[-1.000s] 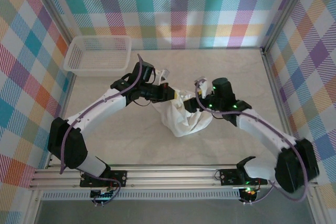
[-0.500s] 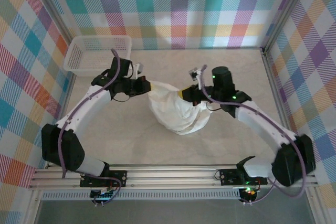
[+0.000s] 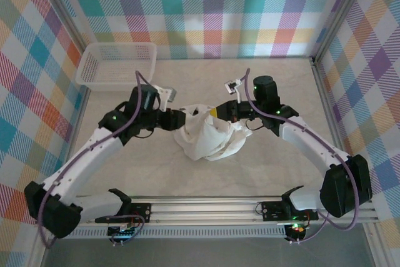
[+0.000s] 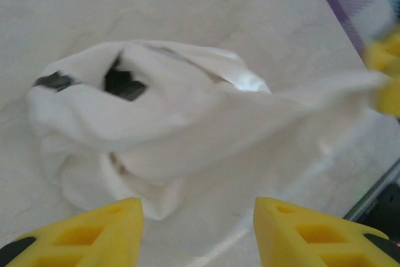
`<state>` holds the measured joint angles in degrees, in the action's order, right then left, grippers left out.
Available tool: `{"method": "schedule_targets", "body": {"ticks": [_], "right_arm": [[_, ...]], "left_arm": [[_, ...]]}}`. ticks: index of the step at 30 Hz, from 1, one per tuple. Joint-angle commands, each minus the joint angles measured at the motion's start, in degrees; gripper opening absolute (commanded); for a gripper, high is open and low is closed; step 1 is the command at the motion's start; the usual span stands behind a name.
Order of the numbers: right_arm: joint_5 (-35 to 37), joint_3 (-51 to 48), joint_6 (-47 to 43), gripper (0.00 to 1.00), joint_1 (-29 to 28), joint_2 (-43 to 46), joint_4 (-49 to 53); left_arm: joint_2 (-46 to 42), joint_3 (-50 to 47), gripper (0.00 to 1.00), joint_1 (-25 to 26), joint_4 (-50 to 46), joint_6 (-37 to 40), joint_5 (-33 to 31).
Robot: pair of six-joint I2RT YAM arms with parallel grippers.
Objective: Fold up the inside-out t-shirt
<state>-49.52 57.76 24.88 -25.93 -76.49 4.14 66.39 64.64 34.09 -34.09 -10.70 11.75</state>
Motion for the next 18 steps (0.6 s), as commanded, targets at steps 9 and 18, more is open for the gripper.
{"method": "schedule_targets", "body": {"ticks": [9, 18], "right_arm": [[-5.5, 4.5, 1.1, 0.00, 0.0, 0.2, 1.0], [24.6, 5.9, -4.2, 0.00, 9.0, -6.3, 16.3]], "left_arm": [[17.5, 2.1, 0.61, 6.6, 11.8, 7.4, -12.2], [16.4, 12.6, 0.00, -1.4, 0.6, -6.8, 7.7]]}}
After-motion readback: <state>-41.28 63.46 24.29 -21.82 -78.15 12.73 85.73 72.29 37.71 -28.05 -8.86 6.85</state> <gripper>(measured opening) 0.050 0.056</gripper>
